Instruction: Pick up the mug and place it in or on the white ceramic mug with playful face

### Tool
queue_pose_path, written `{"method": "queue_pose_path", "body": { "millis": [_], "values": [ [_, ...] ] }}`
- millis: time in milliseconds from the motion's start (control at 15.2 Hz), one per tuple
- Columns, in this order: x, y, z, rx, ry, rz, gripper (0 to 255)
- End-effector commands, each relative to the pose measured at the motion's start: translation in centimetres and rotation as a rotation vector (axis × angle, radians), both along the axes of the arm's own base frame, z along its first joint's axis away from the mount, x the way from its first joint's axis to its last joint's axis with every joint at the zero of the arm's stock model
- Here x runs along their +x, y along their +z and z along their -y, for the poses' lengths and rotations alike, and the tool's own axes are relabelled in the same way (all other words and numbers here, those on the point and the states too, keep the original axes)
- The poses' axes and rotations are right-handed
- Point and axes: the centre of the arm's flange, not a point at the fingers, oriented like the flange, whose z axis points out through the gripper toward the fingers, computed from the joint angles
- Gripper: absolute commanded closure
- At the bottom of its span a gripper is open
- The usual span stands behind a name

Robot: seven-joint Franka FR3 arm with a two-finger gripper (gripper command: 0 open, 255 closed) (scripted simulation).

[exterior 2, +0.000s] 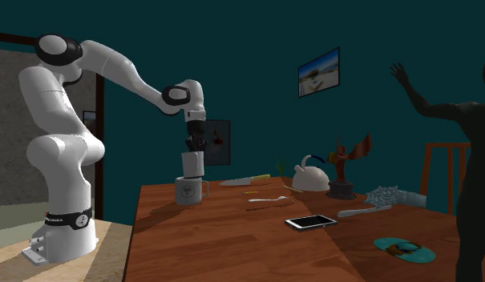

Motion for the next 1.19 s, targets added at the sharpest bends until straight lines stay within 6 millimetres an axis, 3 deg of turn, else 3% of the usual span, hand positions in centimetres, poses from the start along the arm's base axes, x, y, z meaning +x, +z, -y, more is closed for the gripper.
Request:
{"method": "queue_pose_path", "body": {
  "millis": [0,66,396,660,1122],
  "values": [
    [0.0,-0.1,0.0,-0.002,0.0,-0.002,255],
    [0.0,-0.2,0.0,-0.002,0.0,-0.002,0],
    [0.0,-0.1,0.0,-0.002,0.0,-0.002,0],
    [-0.7,4.8,-0.3,-0.002,0.0,-0.002,0],
    [-0.7,4.8,-0.3,-0.002,0.0,-0.002,0]
  ]
}}
